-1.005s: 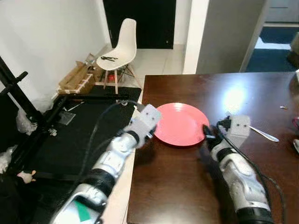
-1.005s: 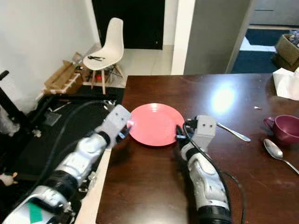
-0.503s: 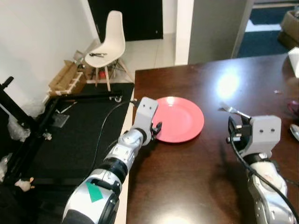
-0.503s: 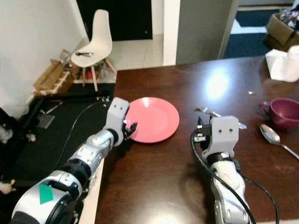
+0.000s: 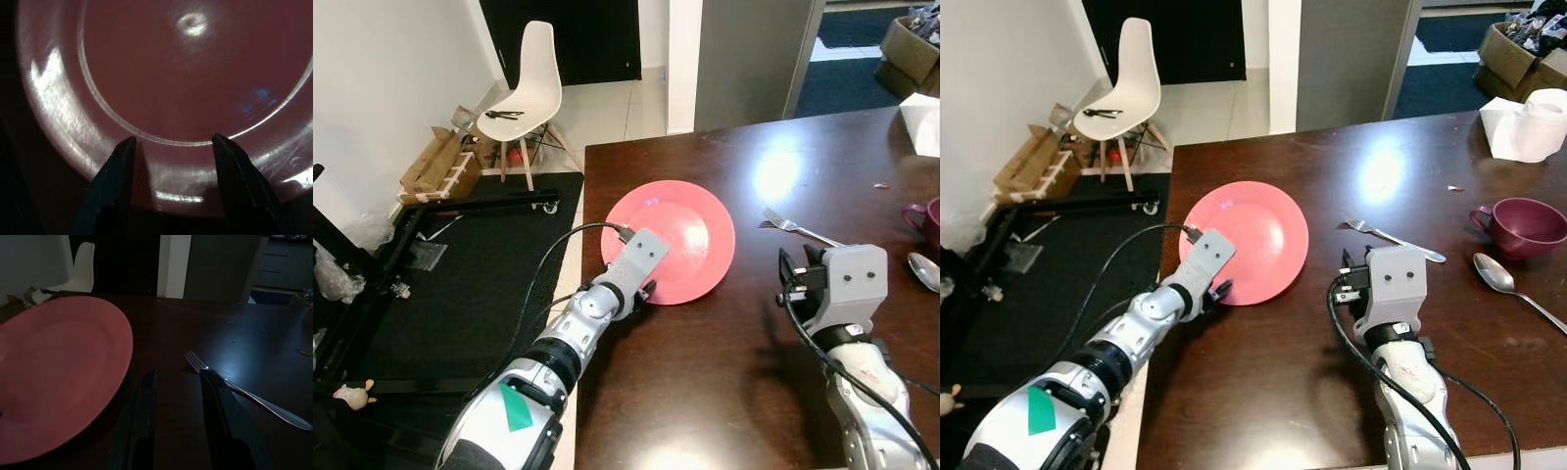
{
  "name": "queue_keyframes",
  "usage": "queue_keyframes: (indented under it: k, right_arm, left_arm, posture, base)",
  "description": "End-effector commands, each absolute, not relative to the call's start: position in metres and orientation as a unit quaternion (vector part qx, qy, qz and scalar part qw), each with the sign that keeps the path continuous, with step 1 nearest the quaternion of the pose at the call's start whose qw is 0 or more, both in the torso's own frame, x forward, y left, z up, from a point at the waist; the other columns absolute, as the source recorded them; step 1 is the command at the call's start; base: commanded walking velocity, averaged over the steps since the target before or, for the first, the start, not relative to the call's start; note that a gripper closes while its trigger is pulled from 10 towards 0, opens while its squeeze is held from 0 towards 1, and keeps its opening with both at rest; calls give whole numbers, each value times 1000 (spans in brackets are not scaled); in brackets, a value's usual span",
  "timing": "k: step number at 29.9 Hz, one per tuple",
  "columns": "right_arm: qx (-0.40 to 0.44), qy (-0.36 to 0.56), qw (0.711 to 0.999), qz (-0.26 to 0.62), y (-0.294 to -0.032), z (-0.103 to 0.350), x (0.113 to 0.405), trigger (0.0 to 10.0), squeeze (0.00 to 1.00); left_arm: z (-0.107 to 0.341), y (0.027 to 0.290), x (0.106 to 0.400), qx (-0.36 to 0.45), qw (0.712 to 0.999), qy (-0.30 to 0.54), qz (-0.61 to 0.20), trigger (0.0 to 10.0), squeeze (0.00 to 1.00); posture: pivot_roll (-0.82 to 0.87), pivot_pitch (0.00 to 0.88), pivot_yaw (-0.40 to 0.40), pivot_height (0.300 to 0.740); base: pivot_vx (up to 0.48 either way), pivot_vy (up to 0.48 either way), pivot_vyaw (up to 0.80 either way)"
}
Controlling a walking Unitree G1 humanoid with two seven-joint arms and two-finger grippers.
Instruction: Setting the table
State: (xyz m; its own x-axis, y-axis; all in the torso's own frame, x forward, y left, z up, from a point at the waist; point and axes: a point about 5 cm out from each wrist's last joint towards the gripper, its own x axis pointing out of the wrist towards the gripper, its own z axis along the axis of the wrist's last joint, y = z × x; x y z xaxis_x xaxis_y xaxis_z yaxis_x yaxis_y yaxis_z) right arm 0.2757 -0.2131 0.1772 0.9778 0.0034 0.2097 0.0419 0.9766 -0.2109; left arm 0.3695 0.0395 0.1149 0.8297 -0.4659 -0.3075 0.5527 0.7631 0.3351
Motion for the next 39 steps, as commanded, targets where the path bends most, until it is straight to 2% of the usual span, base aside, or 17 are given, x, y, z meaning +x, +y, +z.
queue_keyframes:
  k: [1, 3, 6, 9, 11, 15, 22, 23, 28, 33, 39]
  right_arm:
    - [-103, -96, 990, 0, -208, 174, 276, 10000, 0]
    - [-100, -93, 991, 6, -207, 173, 278, 10000, 0]
    - [-97, -91, 991, 9, -206, 173, 280, 10000, 0]
    - [-72, -84, 994, 21, -203, 170, 284, 10000, 0]
    - [-52, -80, 995, 25, -203, 169, 285, 10000, 0]
    - [52, -50, 996, 53, -201, 160, 285, 10000, 0]
    - [169, -5, 982, 87, -199, 141, 278, 10000, 0]
    - [208, 19, 972, 107, -194, 129, 275, 10000, 0]
    - [238, 74, 959, 137, -182, 106, 273, 10000, 0]
    - [290, 125, 926, 208, -159, 89, 272, 10000, 0]
    - [307, 135, 908, 251, -147, 87, 280, 10000, 0]
  left_arm:
    - [73, 65, 354, 224, 917, 192, -269, 10000, 0]
    - [62, 82, 347, 221, 914, 200, -276, 10000, 0]
    - [54, 91, 338, 225, 910, 201, -285, 10000, 0]
    - [38, 110, 309, 252, 899, 200, -297, 10000, 0]
    - [36, 115, 303, 263, 897, 198, -294, 10000, 0]
    - [30, 128, 290, 275, 897, 201, -282, 10000, 0]
    - [33, 129, 284, 267, 900, 204, -279, 10000, 0]
    - [37, 125, 281, 261, 901, 200, -284, 10000, 0]
    - [41, 123, 276, 258, 900, 194, -293, 10000, 0]
    - [43, 123, 273, 257, 899, 190, -301, 10000, 0]
    - [45, 122, 269, 255, 899, 193, -300, 10000, 0]
  posture:
    - [-243, 85, 207, 740]
    - [-227, 80, 201, 740]
    - [-216, 78, 196, 740]
    - [-193, 73, 181, 740]
    - [-182, 70, 173, 740]
    - [-169, 61, 156, 740]
    - [-169, 53, 146, 740]
    - [-166, 48, 145, 740]
    - [-162, 44, 144, 740]
    - [-149, 34, 138, 740]
    - [-137, 19, 126, 740]
  base:
    - [0, 0, 0]
    - [0, 0, 0]
    - [0, 0, 0]
    - [0, 0, 0]
    - [0, 0, 0]
    - [0, 0, 0]
    - [0, 0, 0]
    - [0, 0, 0]
    - [0, 0, 0]
    - [0, 0, 0]
    - [0, 0, 0]
